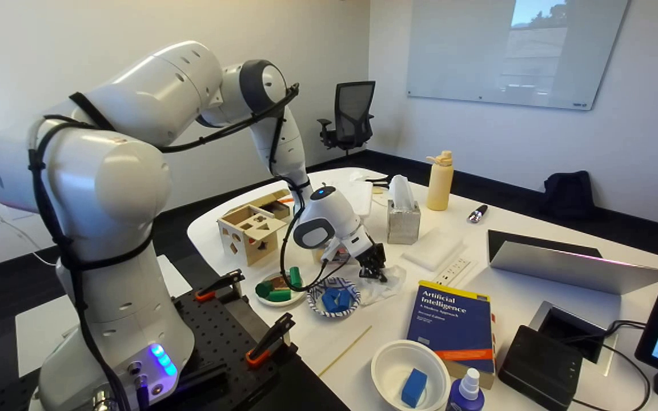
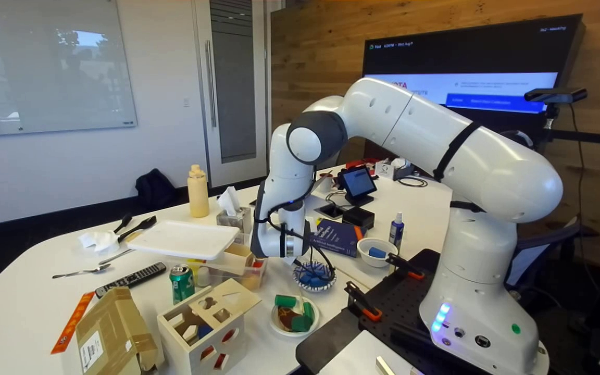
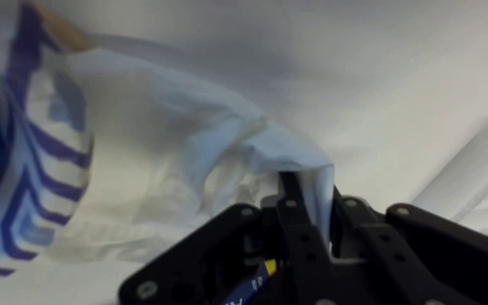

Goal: Fold the tissue on the table

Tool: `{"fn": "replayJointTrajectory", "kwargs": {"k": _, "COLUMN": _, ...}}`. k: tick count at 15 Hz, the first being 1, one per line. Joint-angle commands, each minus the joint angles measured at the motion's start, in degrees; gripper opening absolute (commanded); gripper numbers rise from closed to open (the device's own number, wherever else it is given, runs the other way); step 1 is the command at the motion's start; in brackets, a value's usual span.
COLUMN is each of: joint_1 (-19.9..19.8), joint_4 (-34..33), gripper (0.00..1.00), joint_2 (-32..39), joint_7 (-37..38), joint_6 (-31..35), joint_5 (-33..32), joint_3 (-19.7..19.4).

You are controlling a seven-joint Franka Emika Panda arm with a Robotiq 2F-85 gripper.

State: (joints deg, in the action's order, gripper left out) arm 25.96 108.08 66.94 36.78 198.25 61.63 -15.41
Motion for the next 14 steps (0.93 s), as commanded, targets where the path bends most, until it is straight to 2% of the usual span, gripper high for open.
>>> {"fn": "replayJointTrajectory", "kwargs": {"k": 1, "joint_1": -5.47, "joint_4": -0.33, "gripper": 0.49, "joint_2": -2.28, "joint_7": 0.37, "joint_6": 0.00, "joint_5": -8.53, "joint_3": 4.27}}
{"fn": "replayJointTrajectory", "kwargs": {"k": 4, "joint_1": -12.74, "joint_4": 0.02, "gripper": 0.72, "joint_2": -5.09, "joint_7": -1.24, "joint_6": 0.00, "joint_5": -19.28, "joint_3": 9.19}}
{"fn": "replayJointTrajectory", "kwargs": {"k": 5, "joint_1": -15.20, "joint_4": -0.39, "gripper": 0.80, "joint_2": -5.58, "joint_7": -4.73, "joint_6": 0.00, "joint_5": -18.77, "joint_3": 11.44}}
{"fn": "replayJointTrajectory", "kwargs": {"k": 7, "joint_1": -18.76, "joint_4": 0.85, "gripper": 0.95, "joint_2": -6.52, "joint_7": -6.61, "joint_6": -0.07, "joint_5": -20.59, "joint_3": 13.93}}
{"fn": "replayJointTrajectory", "kwargs": {"k": 8, "joint_1": -20.68, "joint_4": 1.08, "gripper": 0.99, "joint_2": -6.77, "joint_7": -7.97, "joint_6": -0.07, "joint_5": -20.94, "joint_3": 15.27}}
{"fn": "replayJointTrajectory", "kwargs": {"k": 11, "joint_1": -24.58, "joint_4": 1.34, "gripper": 1.00, "joint_2": -6.82, "joint_7": -10.50, "joint_6": -0.12, "joint_5": -21.27, "joint_3": 17.63}}
{"fn": "replayJointTrajectory", "kwargs": {"k": 14, "joint_1": -26.03, "joint_4": 0.46, "gripper": 1.00, "joint_2": -6.39, "joint_7": -11.37, "joint_6": -1.73, "joint_5": -21.26, "joint_3": 17.83}}
